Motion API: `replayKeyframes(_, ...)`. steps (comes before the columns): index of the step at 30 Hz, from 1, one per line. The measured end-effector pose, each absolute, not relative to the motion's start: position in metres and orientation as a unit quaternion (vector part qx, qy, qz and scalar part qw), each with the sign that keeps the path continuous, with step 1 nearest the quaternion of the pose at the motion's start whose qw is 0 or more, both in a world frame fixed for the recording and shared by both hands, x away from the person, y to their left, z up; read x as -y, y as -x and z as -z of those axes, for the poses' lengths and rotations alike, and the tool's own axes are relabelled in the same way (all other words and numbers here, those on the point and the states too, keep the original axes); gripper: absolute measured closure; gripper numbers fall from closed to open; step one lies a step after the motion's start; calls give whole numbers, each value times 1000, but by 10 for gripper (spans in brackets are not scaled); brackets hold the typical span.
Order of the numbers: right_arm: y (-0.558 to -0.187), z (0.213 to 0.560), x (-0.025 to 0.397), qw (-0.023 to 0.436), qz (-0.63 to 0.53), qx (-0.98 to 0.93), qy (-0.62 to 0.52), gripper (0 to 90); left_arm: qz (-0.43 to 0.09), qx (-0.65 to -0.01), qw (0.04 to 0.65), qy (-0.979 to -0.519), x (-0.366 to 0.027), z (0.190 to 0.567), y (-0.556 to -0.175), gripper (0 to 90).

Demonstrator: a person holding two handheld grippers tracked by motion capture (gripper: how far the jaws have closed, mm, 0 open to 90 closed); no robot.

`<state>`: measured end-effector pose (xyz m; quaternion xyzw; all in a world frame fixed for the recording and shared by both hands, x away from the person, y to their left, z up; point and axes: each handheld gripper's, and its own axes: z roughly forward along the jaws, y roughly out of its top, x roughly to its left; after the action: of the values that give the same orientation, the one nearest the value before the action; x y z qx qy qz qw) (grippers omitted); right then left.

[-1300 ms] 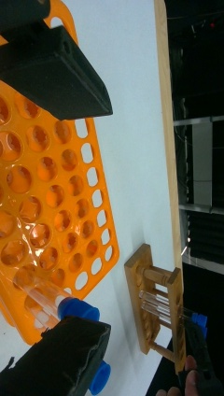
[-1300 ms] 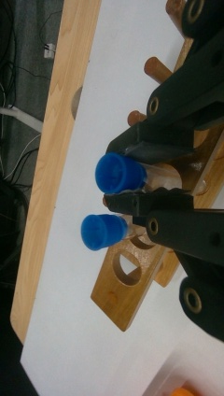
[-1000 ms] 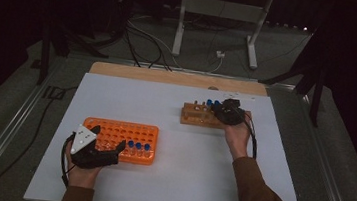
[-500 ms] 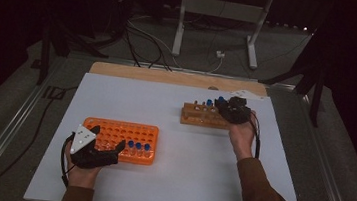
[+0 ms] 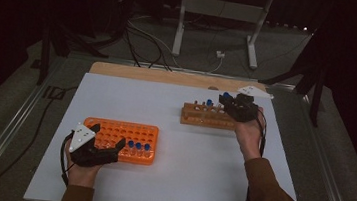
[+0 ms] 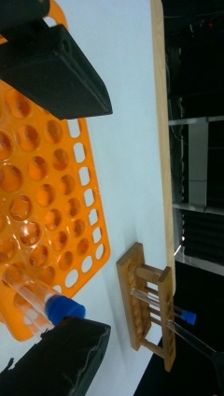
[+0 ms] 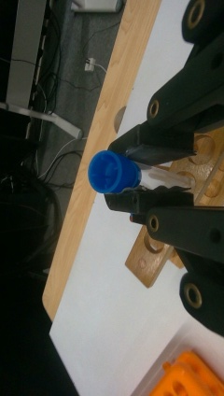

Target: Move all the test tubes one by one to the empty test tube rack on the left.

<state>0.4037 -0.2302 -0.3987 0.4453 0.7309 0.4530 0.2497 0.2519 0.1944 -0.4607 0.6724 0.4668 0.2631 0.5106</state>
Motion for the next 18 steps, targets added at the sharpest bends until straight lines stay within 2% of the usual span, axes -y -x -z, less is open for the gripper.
replayKeyframes(9, -392, 395, 227, 250, -448, -746, -424, 771, -261, -451, 522, -675, -194, 446, -260, 7)
replayKeyframes(18, -383, 401, 222, 226, -449, -761, -410, 771, -254, -434, 529, -684, -180, 432, -268, 8)
